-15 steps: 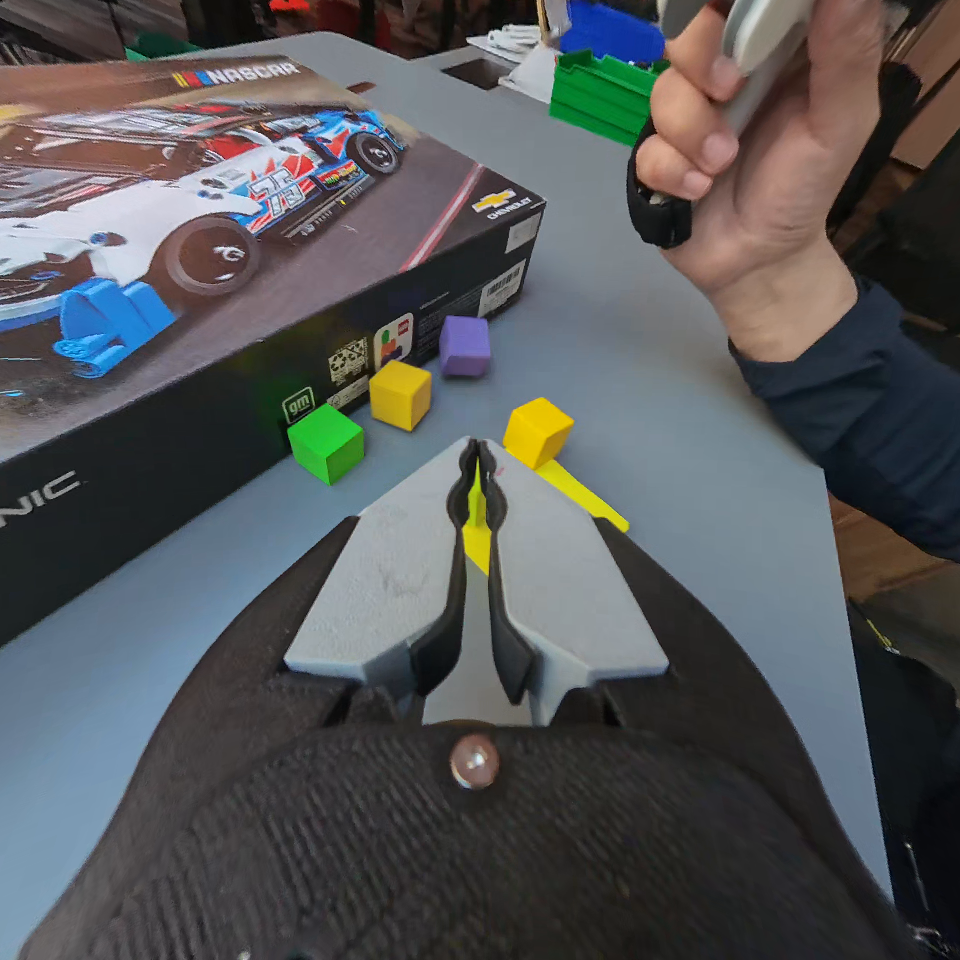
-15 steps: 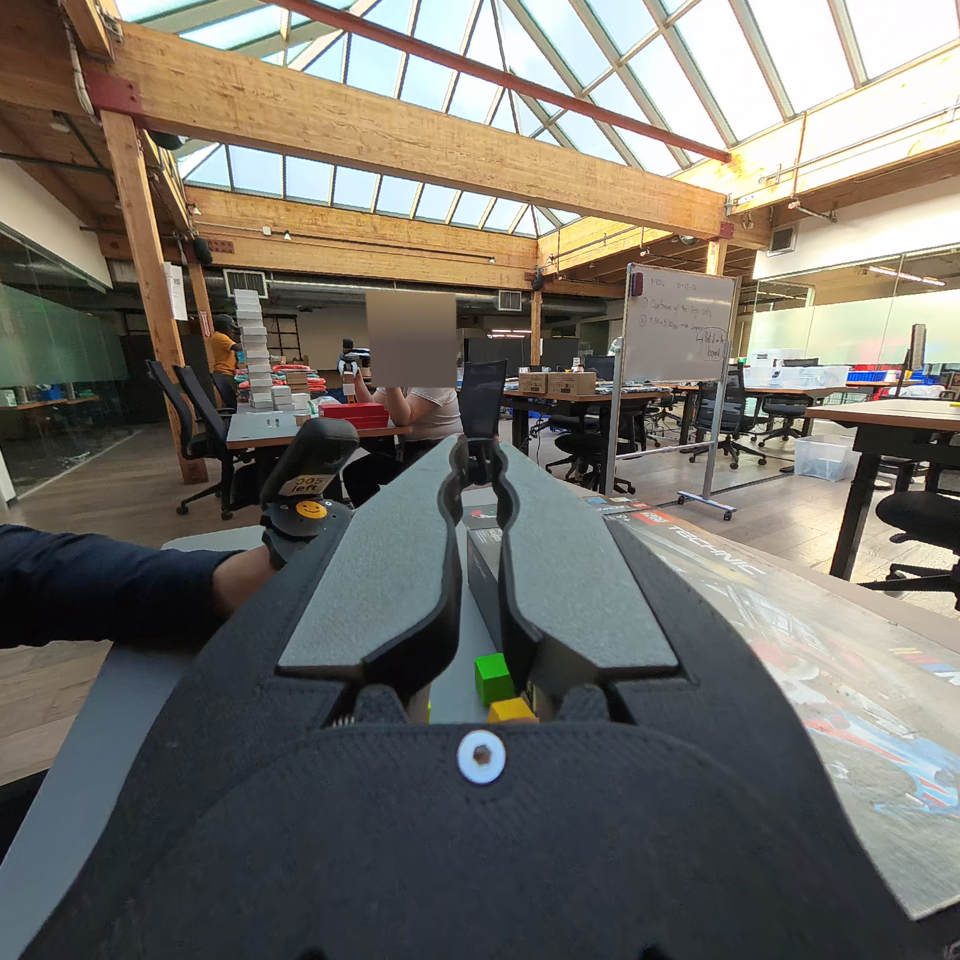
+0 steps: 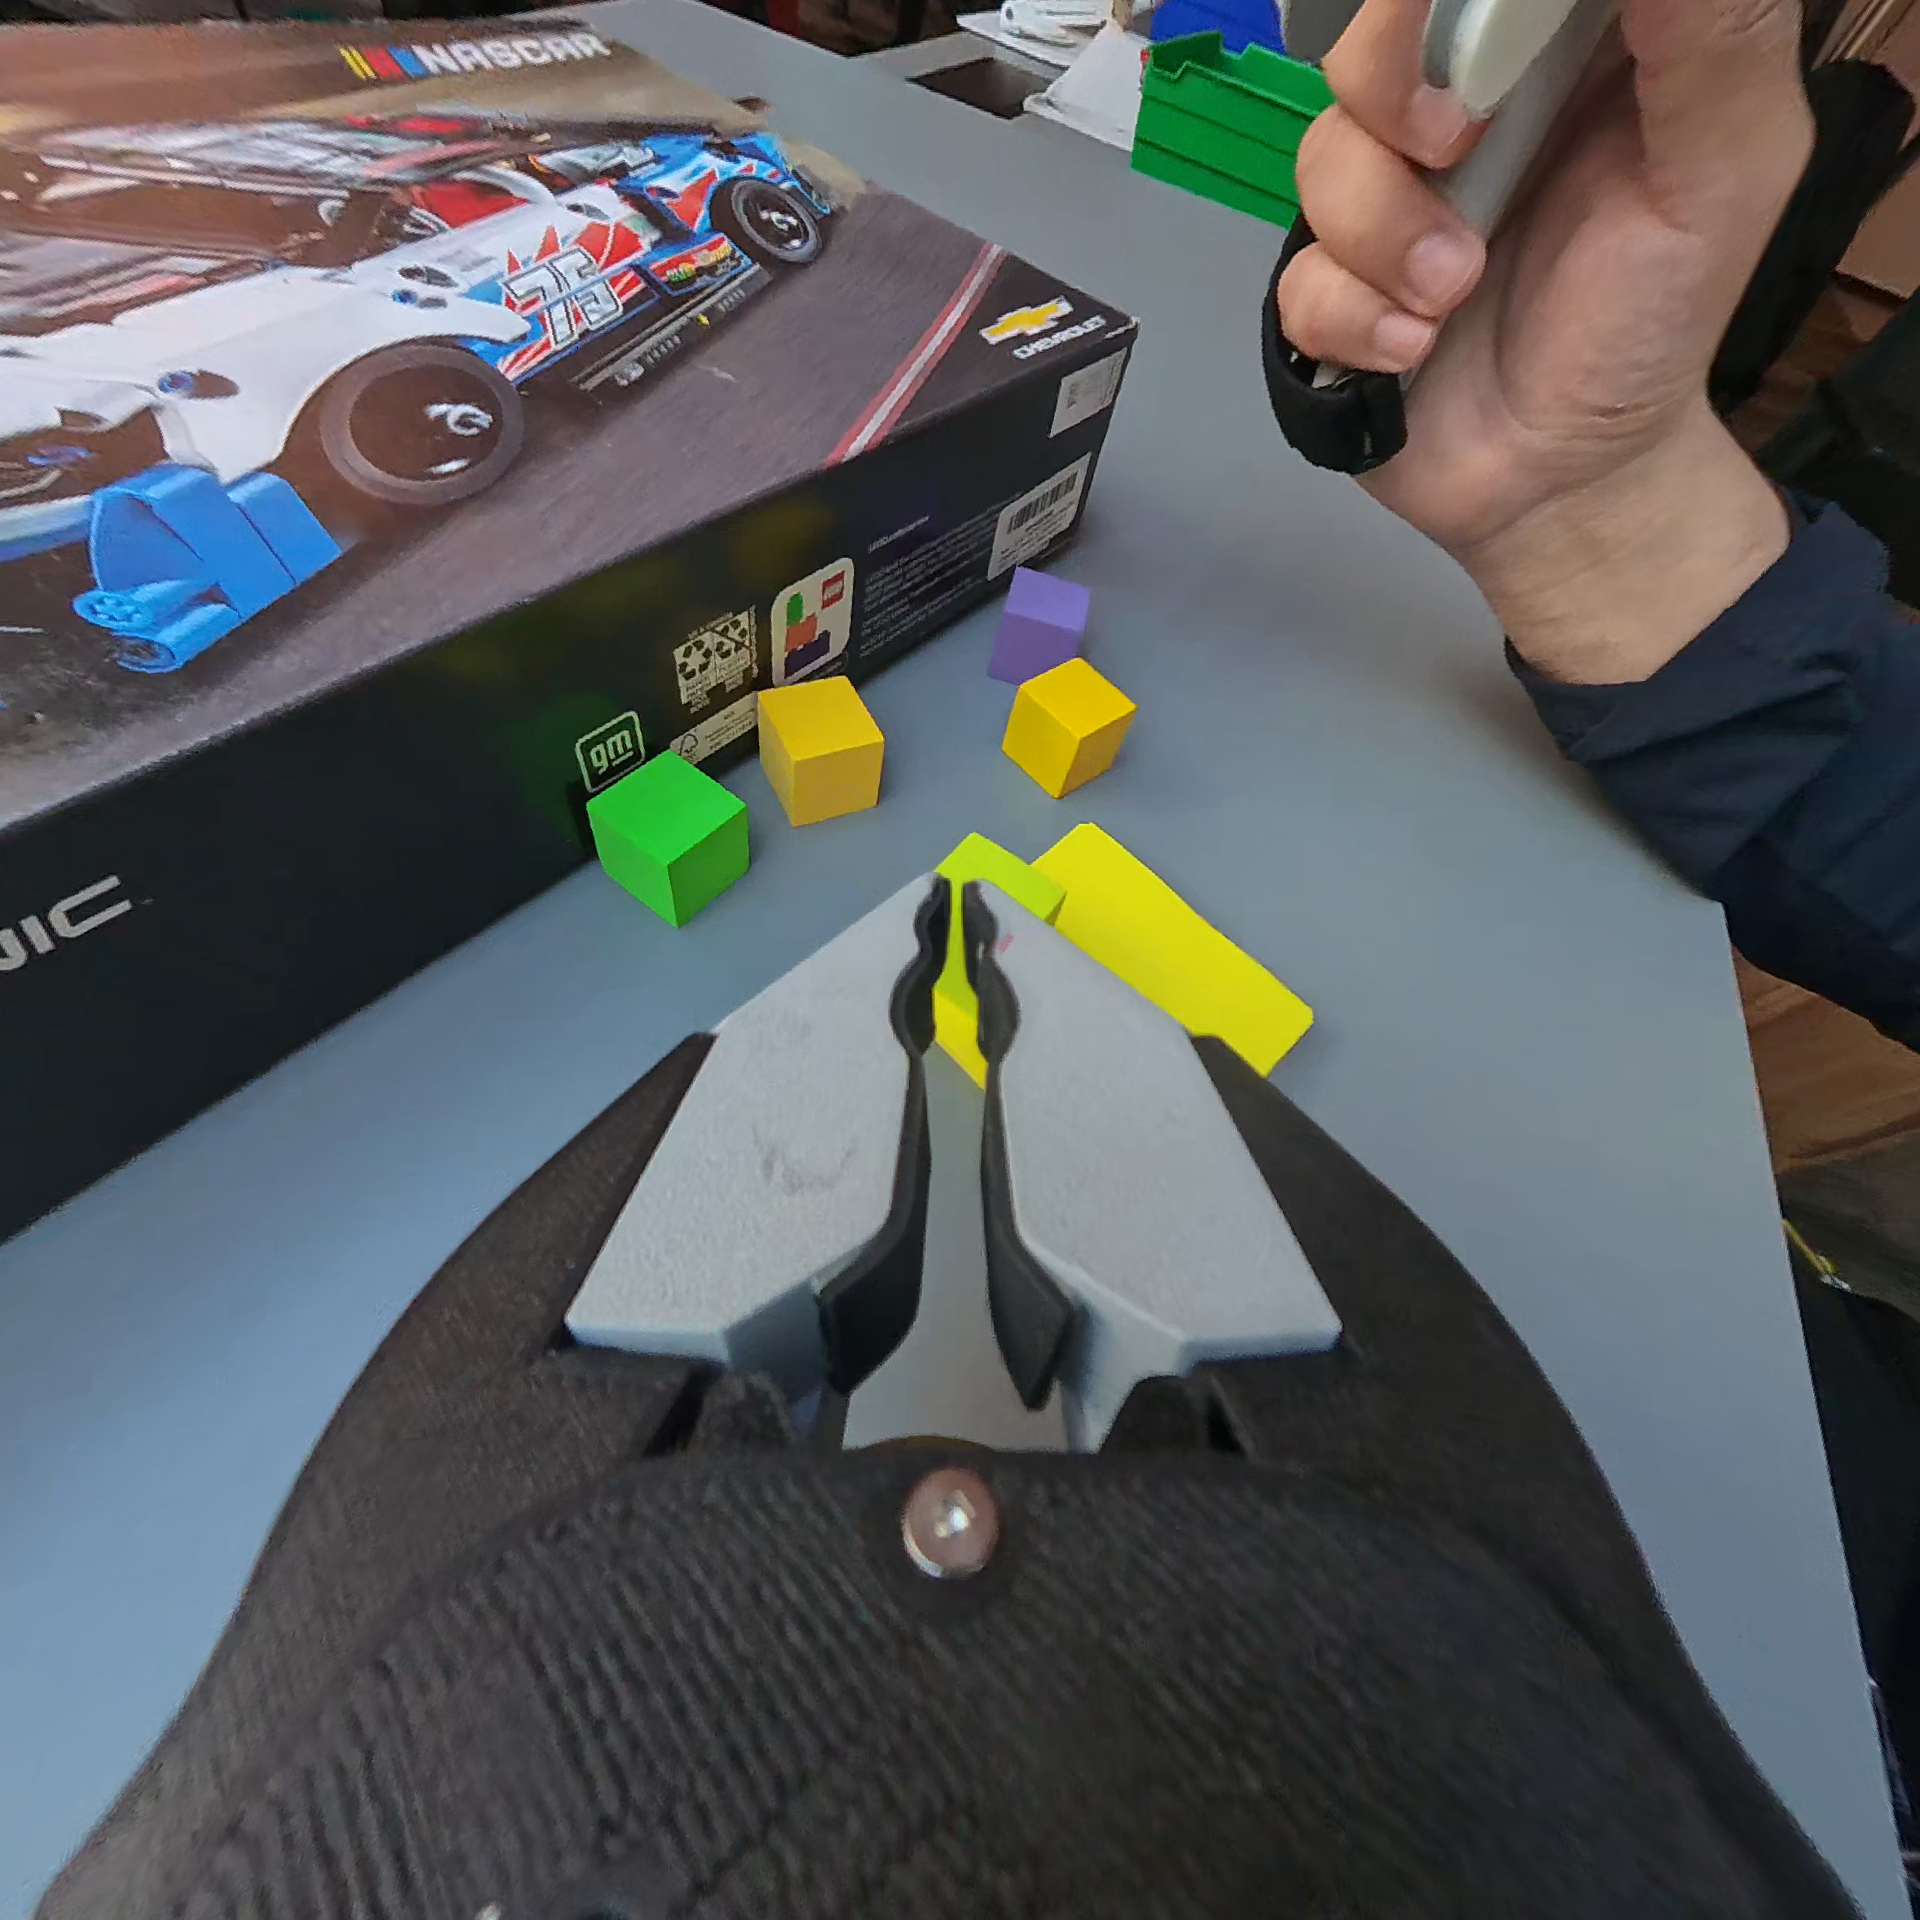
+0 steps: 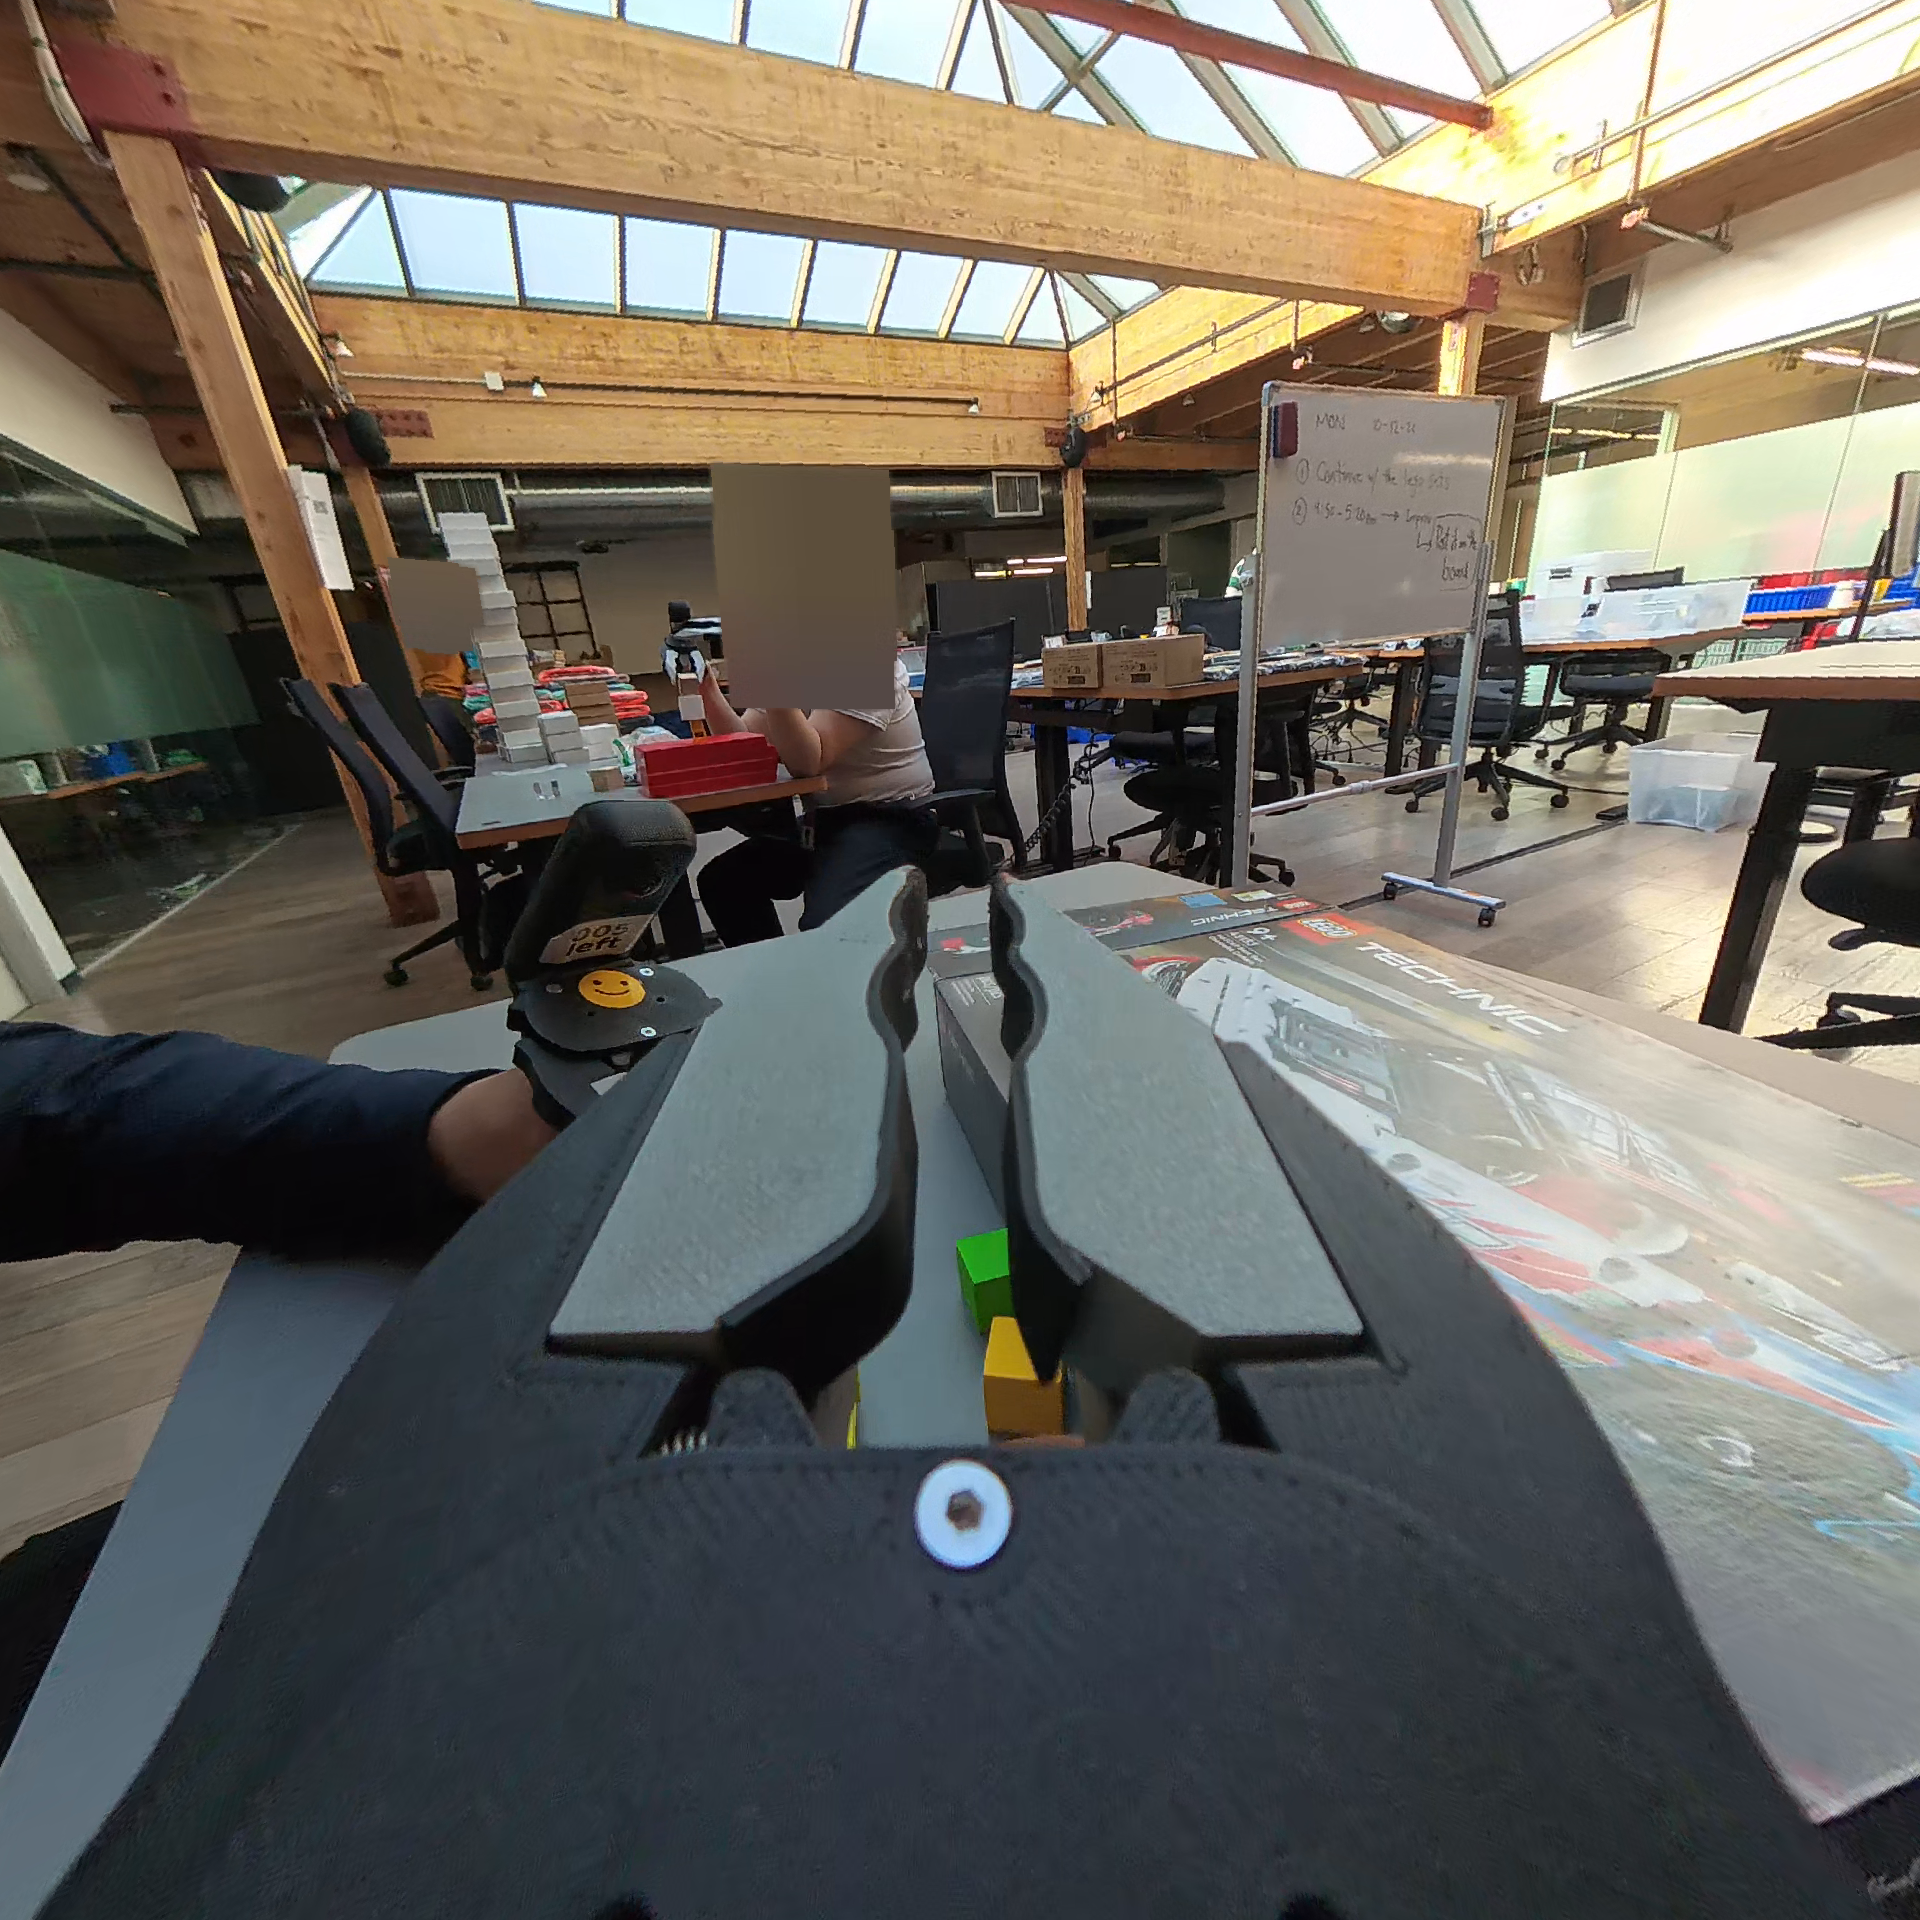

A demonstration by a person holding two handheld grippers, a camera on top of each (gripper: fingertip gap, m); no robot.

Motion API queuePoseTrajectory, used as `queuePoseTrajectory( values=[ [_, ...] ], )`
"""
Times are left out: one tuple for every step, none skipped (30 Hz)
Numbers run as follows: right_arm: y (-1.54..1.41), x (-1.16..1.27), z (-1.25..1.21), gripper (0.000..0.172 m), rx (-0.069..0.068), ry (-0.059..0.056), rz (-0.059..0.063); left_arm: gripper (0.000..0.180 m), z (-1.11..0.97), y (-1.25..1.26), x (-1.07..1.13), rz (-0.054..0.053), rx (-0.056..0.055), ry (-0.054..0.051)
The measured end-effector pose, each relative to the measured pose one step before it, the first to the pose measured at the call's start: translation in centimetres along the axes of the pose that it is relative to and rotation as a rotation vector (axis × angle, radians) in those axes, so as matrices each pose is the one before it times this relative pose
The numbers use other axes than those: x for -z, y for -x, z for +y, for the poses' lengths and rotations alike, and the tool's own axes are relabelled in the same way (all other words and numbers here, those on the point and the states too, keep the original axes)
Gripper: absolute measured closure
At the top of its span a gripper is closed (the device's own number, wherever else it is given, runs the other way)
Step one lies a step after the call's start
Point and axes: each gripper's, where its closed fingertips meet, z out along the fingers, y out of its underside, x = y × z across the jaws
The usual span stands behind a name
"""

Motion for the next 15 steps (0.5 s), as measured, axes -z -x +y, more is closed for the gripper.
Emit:
queuePoseTrajectory(
  values=[
    [-0.014,-0.153,0.283,0.163,-0.0004,0.0129,0.0002,0.178,0.175,0.097,-0.061,0.0019,0.0059,0.0120],
    [-0.019,-0.131,0.259,0.163,0.0031,0.0122,0.0021,0.176,0.012,0.097,0.029,0.0015,0.0030,0.0018],
    [-0.009,-0.110,0.206,0.163,0.0051,0.0097,0.0025,0.176,-0.090,0.148,0.098,-0.0037,0.0038,-0.0081],
    [0.017,-0.107,0.187,0.163,0.0034,0.0087,0.0004,0.176,-0.092,0.065,0.105,0.0010,0.0047,-0.0076],
    [0.034,-0.112,0.174,0.163,-0.0001,0.0081,-0.0017,0.173,-0.021,-0.018,0.037,0.0074,0.0062,-0.0028],
    [0.037,-0.100,0.138,0.162,-0.0025,0.0055,-0.0027,0.167,0.043,-0.202,-0.035,0.0201,0.0048,0.0030],
    [0.018,-0.105,0.158,0.162,-0.0040,0.0049,-0.0028,0.156,0.160,-0.470,-0.124,0.0365,0.0056,0.0123],
    [-0.017,-0.116,0.193,0.162,-0.0046,0.0067,-0.0013,0.147,0.280,-0.614,-0.167,0.0458,0.0053,0.0212],
    [-0.057,-0.113,0.227,0.162,-0.0043,0.0085,-0.0001,0.143,0.160,-0.314,-0.153,0.0229,-0.0005,0.0124],
    [-0.025,-0.115,0.216,0.161,-0.0041,0.0091,-0.0008,0.141,0.063,-0.172,-0.088,0.0083,-0.0082,0.0065],
    [0.015,-0.090,0.155,0.161,-0.0033,0.0066,-0.0025,0.137,-0.008,-0.202,-0.072,0.0079,-0.0127,0.0013],
    [0.064,-0.063,0.061,0.161,-0.0017,0.0015,-0.0035,0.133,0.025,-0.063,-0.080,-0.0004,-0.0101,0.0040],
    [0.105,-0.065,0.000,0.161,-0.0007,-0.0015,-0.0040,0.130,0.062,0.066,-0.091,-0.0072,-0.0061,0.0069],
    [0.109,-0.070,0.032,0.161,0.0004,0.0005,-0.0041,0.129,0.017,0.119,-0.070,-0.0111,-0.0078,0.0036],
    [0.079,-0.086,0.089,0.161,0.0017,0.0042,-0.0022,0.128,-0.063,0.128,-0.035,-0.0128,-0.0148,-0.0017]
  ],
)
